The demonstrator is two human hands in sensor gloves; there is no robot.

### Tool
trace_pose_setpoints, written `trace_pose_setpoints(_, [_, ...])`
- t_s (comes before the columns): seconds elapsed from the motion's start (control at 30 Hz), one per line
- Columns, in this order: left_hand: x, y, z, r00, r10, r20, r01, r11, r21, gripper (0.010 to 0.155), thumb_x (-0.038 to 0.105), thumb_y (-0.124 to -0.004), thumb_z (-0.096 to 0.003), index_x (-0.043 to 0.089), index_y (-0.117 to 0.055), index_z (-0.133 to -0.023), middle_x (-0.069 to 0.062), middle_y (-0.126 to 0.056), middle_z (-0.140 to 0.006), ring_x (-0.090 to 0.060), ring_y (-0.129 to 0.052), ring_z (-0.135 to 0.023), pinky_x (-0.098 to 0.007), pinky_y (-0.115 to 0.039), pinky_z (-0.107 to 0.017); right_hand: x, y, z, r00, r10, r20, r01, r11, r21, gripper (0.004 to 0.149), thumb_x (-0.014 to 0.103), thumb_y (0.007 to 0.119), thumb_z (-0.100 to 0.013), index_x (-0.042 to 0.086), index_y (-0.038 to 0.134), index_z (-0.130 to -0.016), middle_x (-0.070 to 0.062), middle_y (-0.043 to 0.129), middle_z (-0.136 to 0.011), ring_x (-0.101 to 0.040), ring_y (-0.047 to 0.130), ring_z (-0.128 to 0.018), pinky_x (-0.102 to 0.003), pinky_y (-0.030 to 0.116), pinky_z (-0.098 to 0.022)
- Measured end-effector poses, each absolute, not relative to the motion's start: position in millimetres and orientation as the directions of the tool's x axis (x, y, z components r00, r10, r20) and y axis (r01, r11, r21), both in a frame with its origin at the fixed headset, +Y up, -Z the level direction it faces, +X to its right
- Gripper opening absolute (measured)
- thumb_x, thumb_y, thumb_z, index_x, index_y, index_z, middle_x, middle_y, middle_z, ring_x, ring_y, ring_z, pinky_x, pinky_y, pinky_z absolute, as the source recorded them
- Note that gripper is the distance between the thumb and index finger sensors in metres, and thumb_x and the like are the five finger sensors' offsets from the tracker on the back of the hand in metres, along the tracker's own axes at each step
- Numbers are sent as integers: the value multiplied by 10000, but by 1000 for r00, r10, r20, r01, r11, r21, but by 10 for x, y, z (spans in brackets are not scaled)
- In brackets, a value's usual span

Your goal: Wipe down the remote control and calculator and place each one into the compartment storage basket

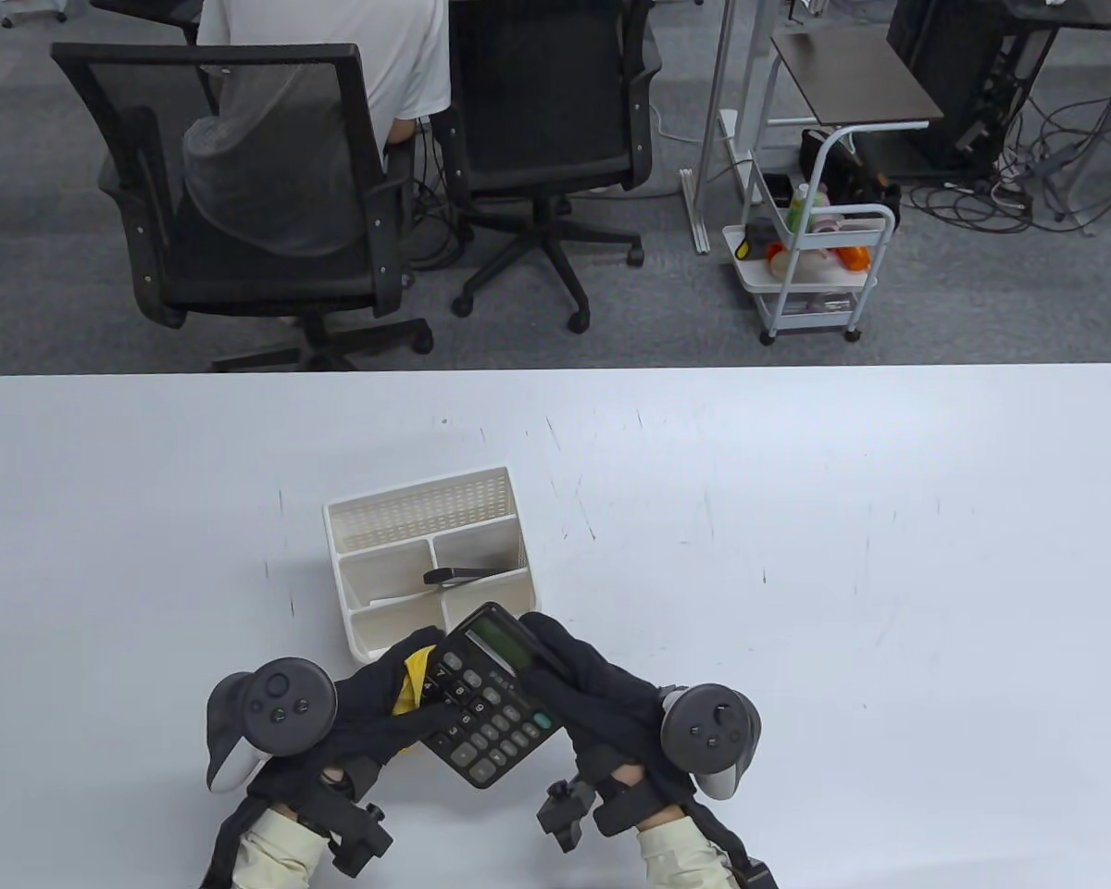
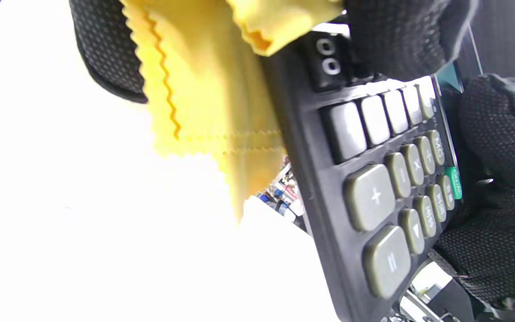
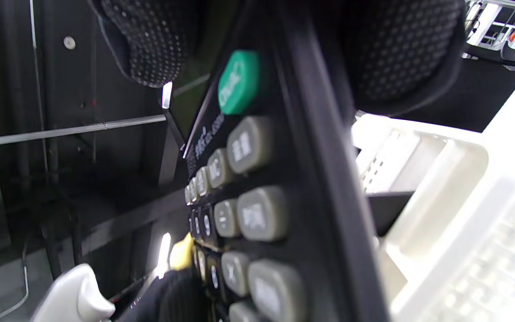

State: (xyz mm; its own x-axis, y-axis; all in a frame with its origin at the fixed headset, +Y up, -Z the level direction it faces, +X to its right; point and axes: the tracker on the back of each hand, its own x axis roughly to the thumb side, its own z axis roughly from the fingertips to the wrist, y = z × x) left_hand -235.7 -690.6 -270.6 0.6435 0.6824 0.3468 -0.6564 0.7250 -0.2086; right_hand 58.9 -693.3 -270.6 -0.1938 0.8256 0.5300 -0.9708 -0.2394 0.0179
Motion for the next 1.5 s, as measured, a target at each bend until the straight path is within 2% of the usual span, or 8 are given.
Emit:
trace_pose_setpoints(0.13, [-2345, -6873, -2709, 627, 684, 372, -674, 716, -182, 604, 481, -867, -434, 224, -715, -959, 19, -985, -797, -214, -1071, -653, -452, -885, -506, 624, -6960, -2737, -148, 837, 526, -979, -198, 41, 508, 348, 822, -522, 113, 798, -972, -219, 948, -818, -333, 1005, -564, -506, 832, -415])
trace_pose_setpoints(0.23, [-2355, -6803, -2658, 595, 673, 440, -737, 675, -36, 546, 440, -891, -425, 220, -773, -911, 20, -1006, -753, -176, -1088, -577, -434, -905, -457, 629, -6994, -2750, -70, 863, 501, -993, -108, 48, 518, 375, 847, -502, 124, 821, -953, -206, 885, -895, -335, 964, -656, -534, 792, -477])
trace_pose_setpoints(0.5, [-2343, -6562, -2393, 721, 457, 521, -670, 653, 353, 492, 410, -881, -422, 305, -748, -884, 58, -968, -806, -183, -1061, -669, -436, -894, -504, 631, -7062, -2762, -152, 929, 337, -975, -197, 104, 1077, 589, 801, -421, -66, 341, -1141, -372, 482, -1111, -510, 697, -895, -696, 595, -587])
trace_pose_setpoints(0.67, [-2324, -6519, -2326, 778, 368, 509, -604, 661, 445, 494, 407, -879, -422, 317, -732, -885, 65, -952, -825, -189, -1048, -699, -433, -892, -510, 626, -7080, -2768, -114, 954, 278, -970, -167, 176, 1178, 658, 746, -383, -100, 246, -1134, -403, 544, -1082, -505, 756, -861, -687, 622, -579])
trace_pose_setpoints(0.87, [-2278, -6566, -2320, 801, 305, 514, -559, 688, 463, 492, 378, -911, -411, 356, -723, -866, 76, -921, -860, -209, -1006, -774, -446, -869, -546, 585, -7148, -2770, 39, 980, 193, -973, -7, 232, 1135, 661, 641, -469, -186, 200, -1084, -391, 697, -989, -429, 887, -751, -635, 695, -550])
trace_pose_setpoints(1.03, [-2136, -6625, -2304, 824, 130, 551, -456, 730, 510, 481, 331, -924, -424, 388, -703, -847, 84, -881, -898, -217, -966, -832, -453, -843, -591, 563, -7192, -2775, 136, 980, 145, -966, 99, 238, 935, 466, 603, -624, -210, 110, -1043, -399, 681, -961, -407, 897, -762, -608, 719, -557])
trace_pose_setpoints(1.27, [-1958, -6694, -2278, 836, -57, 546, -313, 768, 559, 518, 275, -897, -452, 400, -661, -895, 100, -821, -975, -232, -904, -914, -463, -806, -640, 569, -7230, -2775, 249, 967, 59, -954, 234, 189, 898, 293, 661, -612, -177, 4, -1003, -329, 687, -921, -291, 1004, -642, -470, 868, -474])
trace_pose_setpoints(1.5, [-1955, -6739, -2320, 811, 18, 585, -341, 827, 447, 683, 591, -850, -388, 348, -684, -1004, 1, -764, -1078, -297, -801, -999, -517, -713, -706, 650, -7161, -2747, 187, 969, 159, -981, 175, 85, 854, 250, 665, -599, -164, 51, -1023, -283, 738, -893, -305, 1009, -599, -445, 885, -448])
